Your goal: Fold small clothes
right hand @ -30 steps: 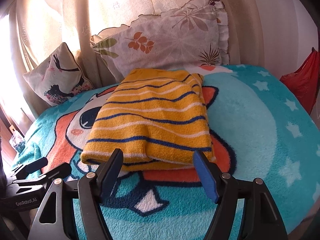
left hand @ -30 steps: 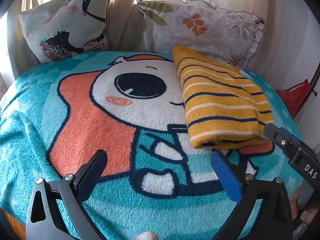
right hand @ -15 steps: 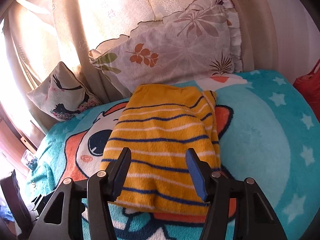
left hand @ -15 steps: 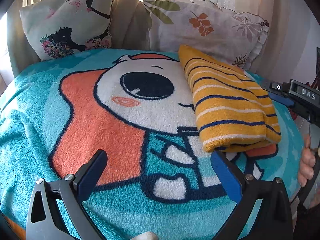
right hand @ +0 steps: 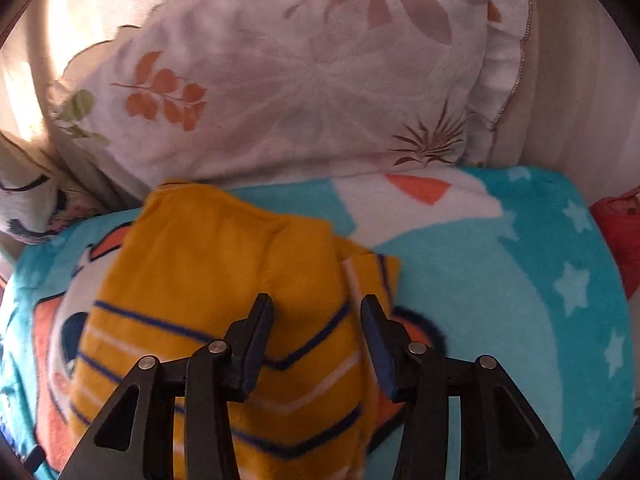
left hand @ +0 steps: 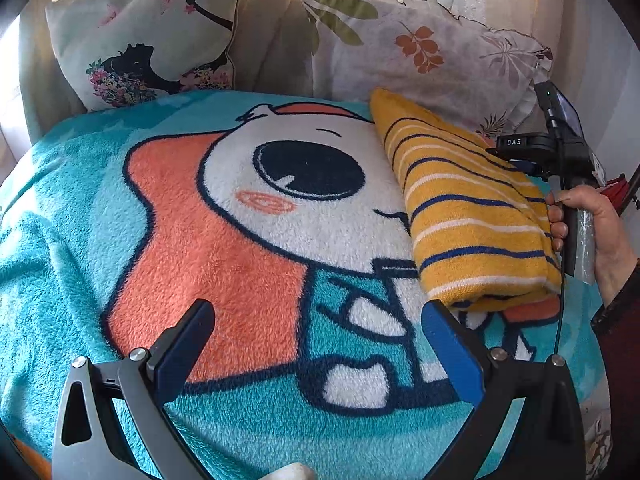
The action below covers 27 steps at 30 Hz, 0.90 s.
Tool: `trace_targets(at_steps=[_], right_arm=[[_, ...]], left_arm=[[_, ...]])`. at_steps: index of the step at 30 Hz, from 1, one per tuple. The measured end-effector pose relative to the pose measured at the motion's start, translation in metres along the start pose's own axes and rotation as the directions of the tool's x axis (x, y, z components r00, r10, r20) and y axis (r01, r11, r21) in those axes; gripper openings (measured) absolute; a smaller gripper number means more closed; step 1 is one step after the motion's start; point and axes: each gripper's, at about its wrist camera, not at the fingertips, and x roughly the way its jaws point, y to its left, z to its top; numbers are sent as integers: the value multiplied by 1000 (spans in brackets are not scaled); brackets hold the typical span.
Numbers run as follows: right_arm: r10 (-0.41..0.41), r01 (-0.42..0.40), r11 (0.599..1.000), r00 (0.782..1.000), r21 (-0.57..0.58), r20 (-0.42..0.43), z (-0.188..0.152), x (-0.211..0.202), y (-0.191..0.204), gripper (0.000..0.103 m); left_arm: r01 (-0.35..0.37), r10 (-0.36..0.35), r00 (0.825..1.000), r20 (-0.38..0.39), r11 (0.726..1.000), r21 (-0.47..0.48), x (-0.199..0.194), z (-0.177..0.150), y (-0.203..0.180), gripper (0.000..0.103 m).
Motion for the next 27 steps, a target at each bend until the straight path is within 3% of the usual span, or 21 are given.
trace_targets(at_steps=[2, 4, 6, 7, 9, 11, 12, 14, 15, 18, 21, 24, 27], right_arm=[[-21, 21, 999, 1000, 33, 1, 4, 0, -8, 50], [-68, 67, 998, 996, 9, 60, 6, -16, -1, 50], [-50, 57, 997, 989, -49, 136, 7, -35, 15, 53], [-16, 26, 997, 989, -68, 147, 5, -41, 21, 53], [113, -103, 991, 987, -86, 114, 6, -42, 33, 65], [269, -268, 962, 963, -48, 26, 9, -27, 39, 67], [301, -302, 953, 953, -18, -28, 10, -14, 39, 67], [204, -204, 979, 978, 10, -52, 11, 2, 33, 65], [139, -138, 990, 990, 23, -28, 11, 2, 28, 65], [47, -58, 992, 994, 108, 94, 3, -30, 5, 66], [72, -90, 991, 982, 95, 175, -16, -72, -6, 69], [102, -107, 994, 978, 18, 182, -45, -108, -9, 73], [52, -37, 995, 983, -89, 178, -83, -130, 4, 75]], left_arm=[[-3, 3, 1000, 6, 1000, -2, 0, 1, 0, 103], [-3, 3, 1000, 2, 1000, -1, 3, 2, -1, 103], [5, -5, 1000, -9, 1000, 6, 6, 3, -5, 103], [6, -6, 1000, -11, 1000, 10, 7, 4, -7, 103], [2, -2, 1000, -11, 1000, 20, 7, 4, -10, 103], [-6, 6, 1000, -4, 1000, 27, 4, 4, -11, 103], [-11, 11, 1000, 2, 1000, 25, 2, 4, -10, 103], [-19, 19, 1000, 15, 1000, 17, -3, 5, -8, 103], [-21, 21, 1000, 23, 1000, 13, -5, 6, -6, 103], [-24, 24, 999, 38, 1000, 5, -9, 6, 0, 103], [-6, 6, 1000, 18, 1000, -12, -3, 5, 1, 103], [25, -25, 1000, -10, 1000, -17, 3, 2, -2, 103], [34, -34, 999, -13, 999, -9, 2, -1, -8, 103]])
